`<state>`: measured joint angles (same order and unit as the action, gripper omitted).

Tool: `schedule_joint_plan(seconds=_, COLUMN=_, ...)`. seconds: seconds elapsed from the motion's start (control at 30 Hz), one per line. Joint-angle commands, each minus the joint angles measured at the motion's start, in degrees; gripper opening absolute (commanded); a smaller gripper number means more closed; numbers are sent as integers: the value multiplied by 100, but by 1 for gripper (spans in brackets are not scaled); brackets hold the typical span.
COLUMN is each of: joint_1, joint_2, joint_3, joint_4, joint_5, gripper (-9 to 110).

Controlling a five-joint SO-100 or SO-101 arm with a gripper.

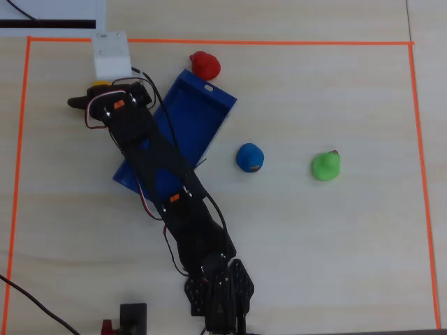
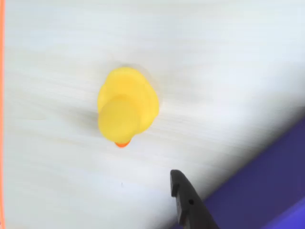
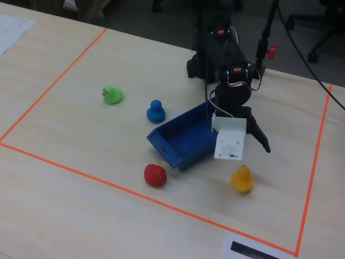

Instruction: Grasp yellow duck and put it into box.

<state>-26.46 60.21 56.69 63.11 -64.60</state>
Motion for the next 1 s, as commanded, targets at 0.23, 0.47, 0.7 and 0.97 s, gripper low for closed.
schedule_joint_plan(seconds=0.23, joint_1=-97, joint_2=-642, joint_3=-879, joint_4=-325, joint_5=167, gripper=47)
schedule_joint_plan(seconds=0.47, joint_1=-158, joint_2=-976, joint_3=-1213, joint_4=-422, joint_5=308, gripper=47)
schedule_joint_plan(seconds=0.7, joint_1=-220, joint_2=-1230, joint_3=-1318, joint_4=-703, joint_5=448, gripper=45)
schedule_joint_plan(seconds=0.97, joint_1=-193, joint_2=-1503, joint_3=-1318, joint_4=-1450, joint_5=747, gripper=13)
